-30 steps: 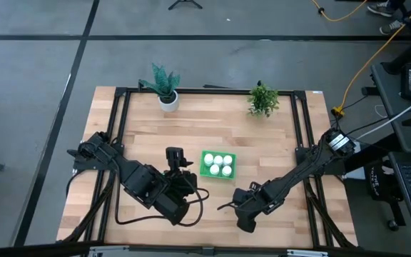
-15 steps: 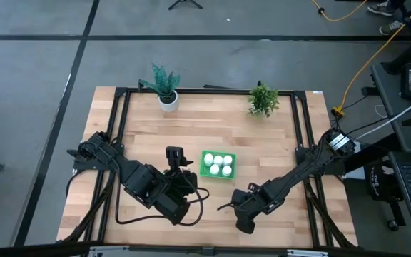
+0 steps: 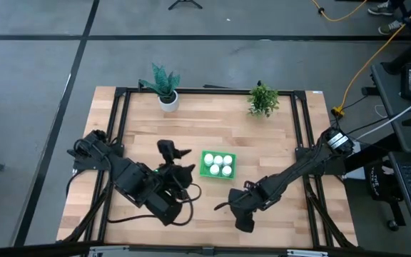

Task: Pick and place pill bottles into a basket
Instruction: Put the white pill bottle into the green bin

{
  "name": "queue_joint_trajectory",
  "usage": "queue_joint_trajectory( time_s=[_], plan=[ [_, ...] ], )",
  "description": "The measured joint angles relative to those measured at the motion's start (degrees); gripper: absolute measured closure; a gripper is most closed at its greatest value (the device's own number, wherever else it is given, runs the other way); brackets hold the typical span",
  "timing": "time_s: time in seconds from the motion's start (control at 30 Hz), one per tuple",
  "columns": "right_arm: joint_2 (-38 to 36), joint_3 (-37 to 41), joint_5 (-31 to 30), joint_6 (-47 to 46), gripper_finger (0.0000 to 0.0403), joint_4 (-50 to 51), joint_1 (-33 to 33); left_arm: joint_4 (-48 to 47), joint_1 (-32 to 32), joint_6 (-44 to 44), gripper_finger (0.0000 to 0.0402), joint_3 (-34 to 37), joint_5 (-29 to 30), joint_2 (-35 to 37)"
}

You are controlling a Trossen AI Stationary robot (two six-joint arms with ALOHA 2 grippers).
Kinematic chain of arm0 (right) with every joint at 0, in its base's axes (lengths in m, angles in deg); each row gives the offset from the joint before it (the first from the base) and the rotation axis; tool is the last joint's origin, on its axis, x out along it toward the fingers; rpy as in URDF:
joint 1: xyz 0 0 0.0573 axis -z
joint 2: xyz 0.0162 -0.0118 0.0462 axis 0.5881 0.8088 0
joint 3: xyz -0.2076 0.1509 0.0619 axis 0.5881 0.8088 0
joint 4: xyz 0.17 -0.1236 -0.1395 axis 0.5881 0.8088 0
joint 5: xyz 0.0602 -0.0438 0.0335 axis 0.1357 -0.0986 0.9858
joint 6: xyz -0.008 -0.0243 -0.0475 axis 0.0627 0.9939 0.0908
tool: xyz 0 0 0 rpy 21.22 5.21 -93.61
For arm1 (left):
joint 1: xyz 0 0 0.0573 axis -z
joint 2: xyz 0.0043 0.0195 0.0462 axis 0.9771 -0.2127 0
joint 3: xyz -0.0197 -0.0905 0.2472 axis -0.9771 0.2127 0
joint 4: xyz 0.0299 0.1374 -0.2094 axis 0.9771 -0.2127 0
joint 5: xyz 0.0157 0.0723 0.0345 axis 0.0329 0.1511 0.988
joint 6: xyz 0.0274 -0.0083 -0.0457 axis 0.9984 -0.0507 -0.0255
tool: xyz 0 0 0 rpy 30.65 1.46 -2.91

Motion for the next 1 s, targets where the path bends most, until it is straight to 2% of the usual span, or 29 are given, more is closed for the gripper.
queue_joint_trajectory(
  time_s=[0.13,0.27,0.37,0.57,0.83,0.9,1.0],
  plan=[
    [0.00,-5.00,-0.32,6.76,0.0229,5.75,2.91,0.00,0.97,-2.78,0.0168,0.00,6.67,2.81],
    [0.00,-11.93,-3.51,14.36,0.0229,12.86,6.40,0.00,2.54,-6.61,0.0168,0.00,11.98,6.45],
    [0.00,-16.94,-6.71,20.00,0.0230,16.54,9.06,0.01,3.42,-7.70,0.0168,-0.01,12.29,10.24],
    [0.00,-23.65,-11.69,29.12,0.0230,18.70,13.75,0.01,2.19,1.58,0.0168,-0.02,7.37,19.55],
    [0.00,-24.28,-12.29,36.07,0.0227,20.60,16.99,0.00,-5.40,15.01,0.0168,1.63,-2.98,34.05],
    [0.00,-24.28,-12.31,37.57,0.0227,20.62,17.37,0.65,-6.91,17.32,0.0168,3.84,-8.03,38.48],
    [-0.10,-24.28,-12.30,39.83,0.0226,20.63,18.02,3.88,-8.74,17.09,0.0171,8.68,-18.66,46.66]
  ],
)
